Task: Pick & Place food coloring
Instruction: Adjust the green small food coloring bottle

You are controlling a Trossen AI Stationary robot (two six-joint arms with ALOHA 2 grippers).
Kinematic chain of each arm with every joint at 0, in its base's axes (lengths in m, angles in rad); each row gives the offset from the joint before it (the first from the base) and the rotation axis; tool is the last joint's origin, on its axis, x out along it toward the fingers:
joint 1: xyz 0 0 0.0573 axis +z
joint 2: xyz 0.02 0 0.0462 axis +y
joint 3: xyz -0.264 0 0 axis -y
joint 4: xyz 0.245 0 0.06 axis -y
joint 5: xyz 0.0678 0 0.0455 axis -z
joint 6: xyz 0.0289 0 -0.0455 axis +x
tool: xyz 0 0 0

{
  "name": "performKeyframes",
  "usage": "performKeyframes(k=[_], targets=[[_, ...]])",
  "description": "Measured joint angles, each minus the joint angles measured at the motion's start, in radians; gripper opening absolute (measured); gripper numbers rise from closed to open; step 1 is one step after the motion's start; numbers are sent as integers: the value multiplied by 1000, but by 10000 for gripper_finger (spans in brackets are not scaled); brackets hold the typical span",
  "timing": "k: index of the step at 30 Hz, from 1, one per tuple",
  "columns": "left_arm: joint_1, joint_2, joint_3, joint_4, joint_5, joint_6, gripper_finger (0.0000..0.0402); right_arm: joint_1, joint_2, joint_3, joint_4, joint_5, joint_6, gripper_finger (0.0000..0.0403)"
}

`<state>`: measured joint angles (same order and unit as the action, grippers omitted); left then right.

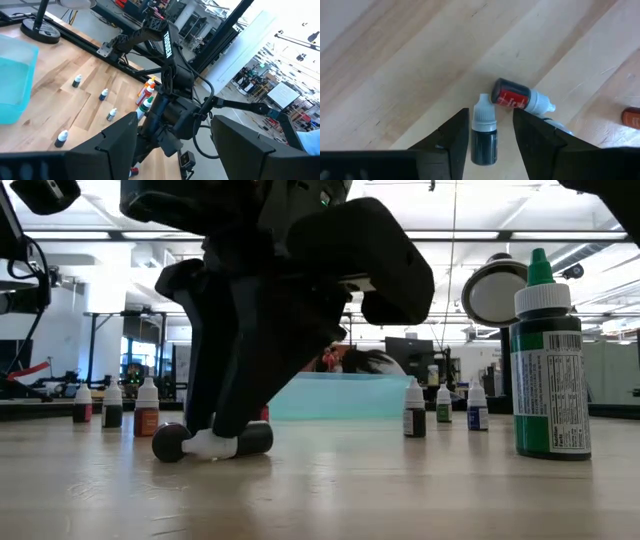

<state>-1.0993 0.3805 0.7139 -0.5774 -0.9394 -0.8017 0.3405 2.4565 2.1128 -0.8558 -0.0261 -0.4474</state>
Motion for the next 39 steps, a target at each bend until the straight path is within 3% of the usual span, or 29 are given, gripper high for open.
performKeyframes(k=[39], targets=[[0,0,0,0,0,0,225,6,0,-43,33,-3,74,125]])
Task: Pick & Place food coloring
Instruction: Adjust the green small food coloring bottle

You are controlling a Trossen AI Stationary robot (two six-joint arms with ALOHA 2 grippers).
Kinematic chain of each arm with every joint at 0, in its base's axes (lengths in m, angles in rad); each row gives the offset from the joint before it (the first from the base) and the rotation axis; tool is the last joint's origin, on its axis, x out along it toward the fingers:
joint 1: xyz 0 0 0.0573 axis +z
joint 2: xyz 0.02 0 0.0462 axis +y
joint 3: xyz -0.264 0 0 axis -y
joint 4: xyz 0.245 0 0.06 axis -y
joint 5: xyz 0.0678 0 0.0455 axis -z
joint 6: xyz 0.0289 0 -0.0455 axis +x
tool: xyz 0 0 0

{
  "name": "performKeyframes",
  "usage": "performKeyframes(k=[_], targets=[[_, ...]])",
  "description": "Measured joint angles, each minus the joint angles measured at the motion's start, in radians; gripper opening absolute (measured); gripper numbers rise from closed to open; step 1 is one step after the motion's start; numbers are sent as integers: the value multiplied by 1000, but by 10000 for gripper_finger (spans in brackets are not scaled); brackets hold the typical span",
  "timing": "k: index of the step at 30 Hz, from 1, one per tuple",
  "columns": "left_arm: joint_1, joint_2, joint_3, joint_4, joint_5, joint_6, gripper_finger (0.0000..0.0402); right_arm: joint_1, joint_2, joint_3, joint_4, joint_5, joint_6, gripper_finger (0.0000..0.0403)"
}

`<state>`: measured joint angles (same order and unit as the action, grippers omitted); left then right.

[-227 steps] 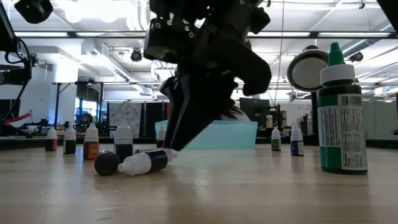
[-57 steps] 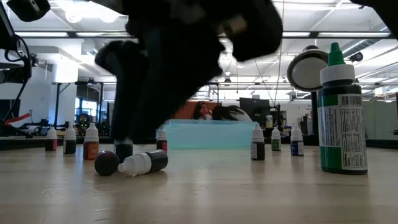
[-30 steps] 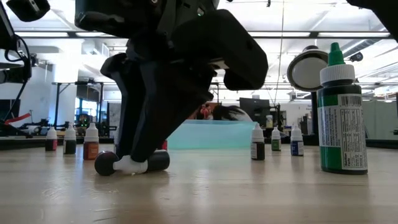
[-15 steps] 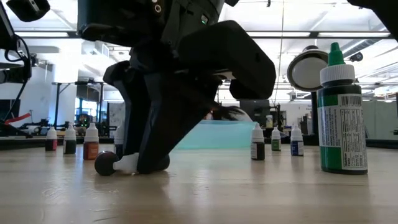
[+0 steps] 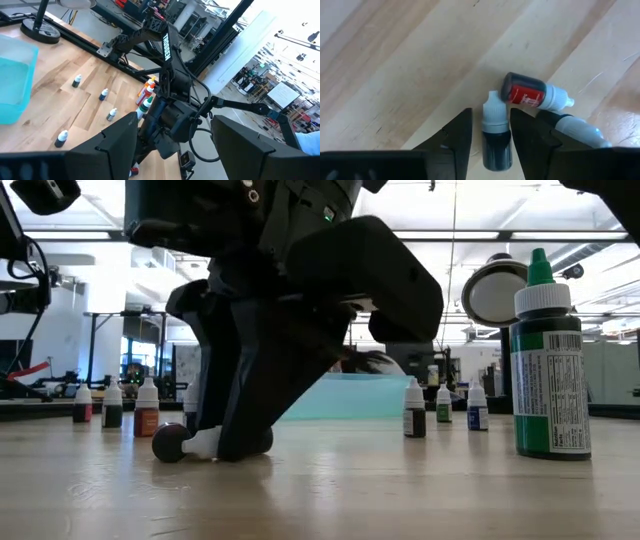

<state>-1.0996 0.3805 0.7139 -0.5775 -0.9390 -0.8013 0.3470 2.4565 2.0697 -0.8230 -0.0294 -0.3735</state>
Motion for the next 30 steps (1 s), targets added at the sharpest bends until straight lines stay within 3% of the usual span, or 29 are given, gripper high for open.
performKeyframes(k=[10,19,26,30], targets=[[0,0,0,0,0,-6,225,0,0,0,4,0,0,70],[0,0,0,0,0,-13,225,3,2,55,15,5,132,71],[0,0,0,0,0,-13,225,22,2,60,-16,-186,212,72],[0,0,0,0,0,-12,225,34,2,60,-8,-192,184,72]])
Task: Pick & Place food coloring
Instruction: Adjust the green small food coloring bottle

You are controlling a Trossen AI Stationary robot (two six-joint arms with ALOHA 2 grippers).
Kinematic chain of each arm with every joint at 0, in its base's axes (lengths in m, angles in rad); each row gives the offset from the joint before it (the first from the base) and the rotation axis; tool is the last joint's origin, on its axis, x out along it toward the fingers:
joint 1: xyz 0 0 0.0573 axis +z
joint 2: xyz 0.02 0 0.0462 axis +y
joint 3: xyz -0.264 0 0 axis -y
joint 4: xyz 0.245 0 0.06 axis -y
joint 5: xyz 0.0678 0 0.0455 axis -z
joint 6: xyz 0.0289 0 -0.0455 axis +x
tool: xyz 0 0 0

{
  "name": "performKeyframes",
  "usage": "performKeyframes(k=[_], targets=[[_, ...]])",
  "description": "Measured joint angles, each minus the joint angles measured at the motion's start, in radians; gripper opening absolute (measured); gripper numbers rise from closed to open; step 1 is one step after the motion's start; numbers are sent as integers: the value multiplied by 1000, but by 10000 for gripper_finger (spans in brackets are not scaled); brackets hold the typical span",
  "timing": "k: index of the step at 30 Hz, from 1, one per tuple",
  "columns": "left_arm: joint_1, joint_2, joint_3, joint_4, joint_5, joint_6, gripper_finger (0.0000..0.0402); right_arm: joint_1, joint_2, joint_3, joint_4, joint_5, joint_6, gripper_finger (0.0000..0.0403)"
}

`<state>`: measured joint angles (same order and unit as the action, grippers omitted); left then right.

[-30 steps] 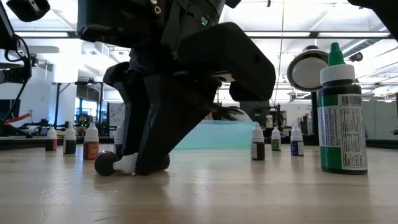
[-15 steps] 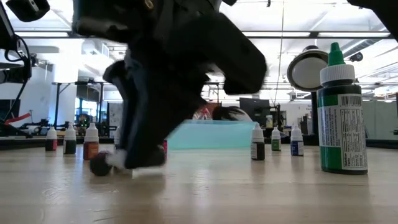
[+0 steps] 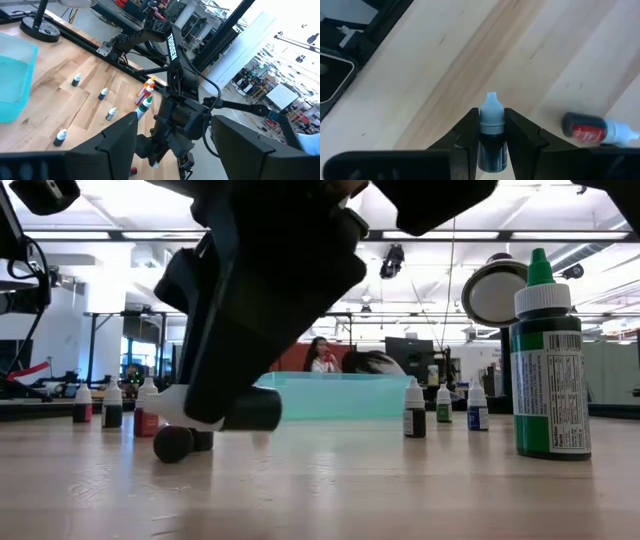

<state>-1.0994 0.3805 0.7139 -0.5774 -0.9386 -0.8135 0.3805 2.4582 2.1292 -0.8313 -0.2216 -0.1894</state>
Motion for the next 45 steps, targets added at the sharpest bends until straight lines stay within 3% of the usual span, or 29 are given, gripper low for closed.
performKeyframes(k=[17,34,45], targets=[[0,0,0,0,36,-9,225,-2,4,-62,36,12,26,77],[0,0,0,0,38,-25,225,3,4,-49,69,21,-47,162],[0,0,0,0,59,-28,225,10,5,-55,54,82,-56,154]])
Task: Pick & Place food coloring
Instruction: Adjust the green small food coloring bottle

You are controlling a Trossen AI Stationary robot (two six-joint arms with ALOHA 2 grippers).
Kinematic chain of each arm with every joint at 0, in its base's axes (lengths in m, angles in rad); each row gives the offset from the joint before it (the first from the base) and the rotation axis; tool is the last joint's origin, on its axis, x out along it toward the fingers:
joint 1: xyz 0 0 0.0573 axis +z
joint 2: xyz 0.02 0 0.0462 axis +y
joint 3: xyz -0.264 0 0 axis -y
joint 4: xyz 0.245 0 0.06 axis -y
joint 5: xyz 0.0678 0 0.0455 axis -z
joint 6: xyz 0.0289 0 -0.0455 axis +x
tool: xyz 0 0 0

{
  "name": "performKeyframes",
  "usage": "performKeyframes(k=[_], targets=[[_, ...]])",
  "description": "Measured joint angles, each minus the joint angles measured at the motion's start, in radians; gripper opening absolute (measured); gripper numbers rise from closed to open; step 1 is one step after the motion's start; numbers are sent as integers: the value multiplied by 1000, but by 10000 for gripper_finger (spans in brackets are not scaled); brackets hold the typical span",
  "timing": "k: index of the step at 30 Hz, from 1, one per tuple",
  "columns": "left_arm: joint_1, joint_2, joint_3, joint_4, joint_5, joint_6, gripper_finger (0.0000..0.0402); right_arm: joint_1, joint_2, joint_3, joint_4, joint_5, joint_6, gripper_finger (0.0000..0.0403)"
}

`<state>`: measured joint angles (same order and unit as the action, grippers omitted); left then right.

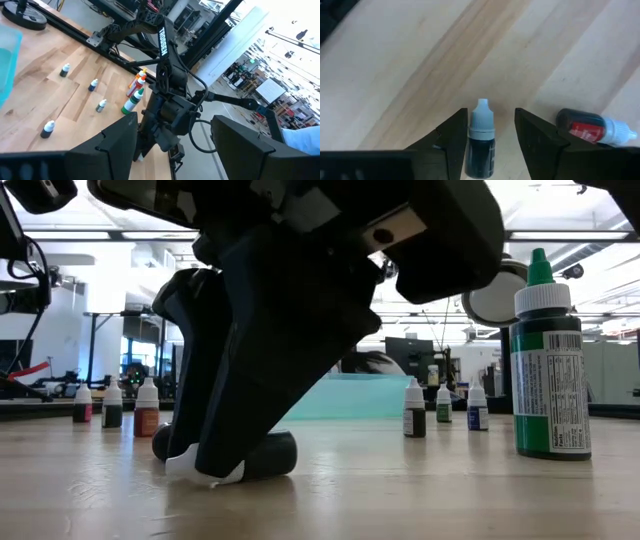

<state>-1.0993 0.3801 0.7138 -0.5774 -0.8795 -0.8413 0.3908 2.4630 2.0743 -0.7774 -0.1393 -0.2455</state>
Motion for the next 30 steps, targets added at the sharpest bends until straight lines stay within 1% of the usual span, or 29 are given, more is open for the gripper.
performKeyframes(k=[7,12,20,30], targets=[[0,0,0,0,0,0,225,4,1,0,3,4,2,129],[0,0,0,0,0,3,225,6,1,-2,4,3,25,125],[0,0,0,0,0,6,225,5,1,-2,11,2,237,123],[0,0,0,0,0,8,225,6,2,-2,14,0,333,124]])
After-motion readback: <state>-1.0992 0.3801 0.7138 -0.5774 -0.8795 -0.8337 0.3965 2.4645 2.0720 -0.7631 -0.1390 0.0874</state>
